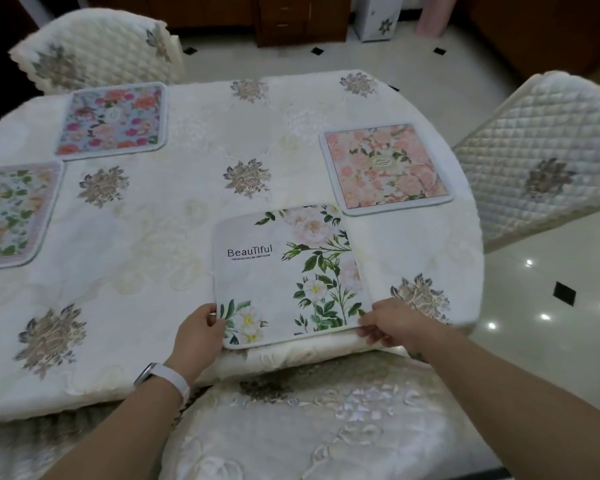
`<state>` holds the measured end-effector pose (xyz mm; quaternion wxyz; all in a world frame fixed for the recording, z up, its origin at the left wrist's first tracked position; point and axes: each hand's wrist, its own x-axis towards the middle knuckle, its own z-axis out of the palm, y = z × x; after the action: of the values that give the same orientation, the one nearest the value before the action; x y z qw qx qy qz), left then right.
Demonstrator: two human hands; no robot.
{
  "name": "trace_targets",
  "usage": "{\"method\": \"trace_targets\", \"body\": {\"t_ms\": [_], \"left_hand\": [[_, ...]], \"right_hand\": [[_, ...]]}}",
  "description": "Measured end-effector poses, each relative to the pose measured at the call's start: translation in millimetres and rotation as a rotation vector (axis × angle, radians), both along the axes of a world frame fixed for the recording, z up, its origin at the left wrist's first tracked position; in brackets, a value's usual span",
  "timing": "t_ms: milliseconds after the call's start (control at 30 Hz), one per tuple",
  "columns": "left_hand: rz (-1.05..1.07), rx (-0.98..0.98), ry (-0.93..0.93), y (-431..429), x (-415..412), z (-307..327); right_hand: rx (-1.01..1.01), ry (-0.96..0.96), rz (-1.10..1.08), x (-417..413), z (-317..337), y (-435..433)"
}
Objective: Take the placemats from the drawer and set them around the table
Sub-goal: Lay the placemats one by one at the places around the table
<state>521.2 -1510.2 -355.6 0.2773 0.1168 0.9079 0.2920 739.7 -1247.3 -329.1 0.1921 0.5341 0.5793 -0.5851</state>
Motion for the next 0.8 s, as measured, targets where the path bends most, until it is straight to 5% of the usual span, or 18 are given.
{"method": "trace_targets", "body": {"t_ms": [200, 333, 433, 600, 800], "left_hand": [[-0.009, -0.025, 0.008, -8, -5, -4], [-0.1, -0.056, 0.195, -14, -11, -8], [-0.443, -0.101, 0.378, -10, -8, -14], [-0.684, -0.246, 0.405, 19, -7, -29], [-0.623, -0.31, 0.481, 57, -32, -54]], "right_hand": [[0.076, -0.044, 0.135, -4, 0, -5], [0.73, -0.21, 0.615, -5, -4, -7], [1.074, -0.079, 0.792, -12, -13, -18], [0.923, 0.071, 1.083, -50, -47, -43], [1.052, 0.164, 1.041, -123, -71, -48]]}}
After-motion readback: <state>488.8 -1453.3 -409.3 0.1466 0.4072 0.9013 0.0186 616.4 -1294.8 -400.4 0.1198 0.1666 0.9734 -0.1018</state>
